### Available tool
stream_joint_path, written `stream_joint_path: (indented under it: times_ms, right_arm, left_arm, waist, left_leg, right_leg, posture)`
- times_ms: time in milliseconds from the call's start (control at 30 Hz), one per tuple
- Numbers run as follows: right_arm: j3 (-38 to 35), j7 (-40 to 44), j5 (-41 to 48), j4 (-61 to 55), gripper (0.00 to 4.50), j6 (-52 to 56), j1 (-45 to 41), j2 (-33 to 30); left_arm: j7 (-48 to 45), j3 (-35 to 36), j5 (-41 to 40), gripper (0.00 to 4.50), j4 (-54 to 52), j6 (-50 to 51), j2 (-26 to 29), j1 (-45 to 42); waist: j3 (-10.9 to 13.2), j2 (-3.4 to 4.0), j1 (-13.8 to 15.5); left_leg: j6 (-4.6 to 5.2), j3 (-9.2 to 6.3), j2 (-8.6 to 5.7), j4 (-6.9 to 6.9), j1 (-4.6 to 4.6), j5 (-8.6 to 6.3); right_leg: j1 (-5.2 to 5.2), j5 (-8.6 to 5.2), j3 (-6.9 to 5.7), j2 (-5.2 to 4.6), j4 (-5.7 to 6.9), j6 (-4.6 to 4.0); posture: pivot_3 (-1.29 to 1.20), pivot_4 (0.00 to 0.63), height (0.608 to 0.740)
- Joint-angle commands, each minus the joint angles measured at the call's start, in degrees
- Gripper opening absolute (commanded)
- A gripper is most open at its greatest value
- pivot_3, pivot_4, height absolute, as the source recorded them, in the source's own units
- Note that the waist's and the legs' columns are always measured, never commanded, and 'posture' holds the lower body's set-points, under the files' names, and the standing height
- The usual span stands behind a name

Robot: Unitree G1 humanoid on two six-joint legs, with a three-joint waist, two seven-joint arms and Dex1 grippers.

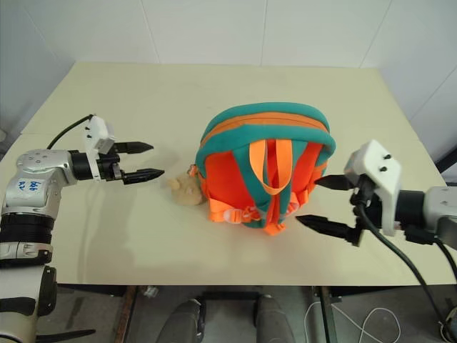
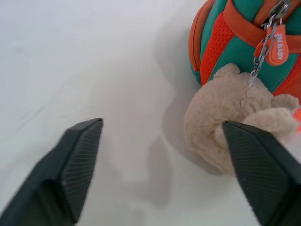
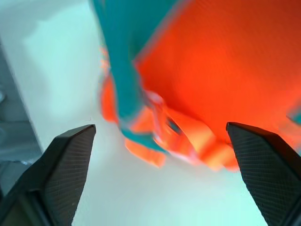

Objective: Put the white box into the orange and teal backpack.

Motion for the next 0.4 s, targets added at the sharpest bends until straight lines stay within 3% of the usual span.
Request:
stream_joint_path:
  times_ms: [33,333,400]
  right_arm:
    - [-6.41,3.73,-5.85,5.13,4.5,-3.96,3.0,-1.26]
    - [-7.55,4.3,-9.07,11.8,4.5,-8.9,4.44,3.0]
    - [-3.89,0.23,-9.5,12.38,4.5,-9.36,1.9,6.43]
  left_arm:
    - [-2.96,6.0,-6.11,4.49,0.49,-5.76,-1.06,0.15]
    - [-7.29,7.68,-10.77,4.49,1.28,-7.82,-4.27,2.15]
    - [-6.41,7.57,-10.99,4.49,-1.19,-8.15,-5.02,4.56]
  waist:
    - [-0.01,0.0,-0.01]
    - [-0.01,0.02,-0.36]
    - [-0.01,0.01,-0.35]
  left_leg:
    - [0.0,0.03,0.0,0.01,0.0,0.0]
    - [0.03,0.1,0.0,0.06,0.07,0.04]
    - [0.03,0.09,0.02,0.05,0.09,0.04]
  right_leg:
    - [0.0,0.01,0.0,0.0,-0.02,0.01]
    - [0.02,0.04,0.05,0.01,0.02,0.05]
    - [0.02,0.04,0.06,0.03,0.03,0.05]
  posture:
    - [0.0,0.15,0.74]
    - [0.0,0.15,0.74]
    - [0.0,0.15,0.74]
